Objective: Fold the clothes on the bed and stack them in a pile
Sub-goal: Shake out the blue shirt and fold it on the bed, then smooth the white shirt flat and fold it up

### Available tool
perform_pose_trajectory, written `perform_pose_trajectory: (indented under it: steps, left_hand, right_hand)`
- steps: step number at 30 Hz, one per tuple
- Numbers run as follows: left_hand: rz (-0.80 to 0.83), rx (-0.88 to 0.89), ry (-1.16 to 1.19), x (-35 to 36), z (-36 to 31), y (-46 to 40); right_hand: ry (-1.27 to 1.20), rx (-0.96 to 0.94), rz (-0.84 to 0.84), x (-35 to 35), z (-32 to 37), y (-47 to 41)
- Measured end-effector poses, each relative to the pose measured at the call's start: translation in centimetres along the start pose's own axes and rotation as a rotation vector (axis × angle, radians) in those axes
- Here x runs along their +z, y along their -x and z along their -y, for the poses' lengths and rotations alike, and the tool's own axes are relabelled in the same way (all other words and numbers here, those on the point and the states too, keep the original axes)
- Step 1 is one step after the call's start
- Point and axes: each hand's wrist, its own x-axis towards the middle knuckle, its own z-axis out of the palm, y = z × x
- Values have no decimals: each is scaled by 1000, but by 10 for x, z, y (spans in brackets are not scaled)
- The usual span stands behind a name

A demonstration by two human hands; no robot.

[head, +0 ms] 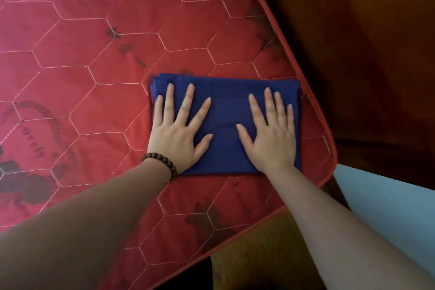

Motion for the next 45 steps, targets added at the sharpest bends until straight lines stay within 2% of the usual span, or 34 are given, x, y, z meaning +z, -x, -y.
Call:
perform_pose_trajectory:
  steps: [6, 14, 21, 25, 32, 41, 45]
  left_hand:
    - [4, -23, 2, 3, 1, -1]
    - [-37, -22, 79, 7, 5, -1]
    - [129, -72, 144, -19, 3, 3]
    - [176, -142, 289, -47, 4, 20]
    - [100, -331, 377, -98, 73, 104]
    - [41, -587, 307, -120, 259, 292]
    - [39, -684, 244, -118, 341, 387]
  right_hand:
    - [-50, 194, 7, 1, -5, 3]
    - [-65, 198, -15, 2, -6, 1]
    - [52, 216, 152, -30, 9, 0]
    - [-37, 162, 182, -60, 36, 3]
    - [-244, -5, 118, -106, 152, 19]
    - [-288, -150, 213, -95, 367, 82]
    - [-313, -292, 270, -75, 478, 122]
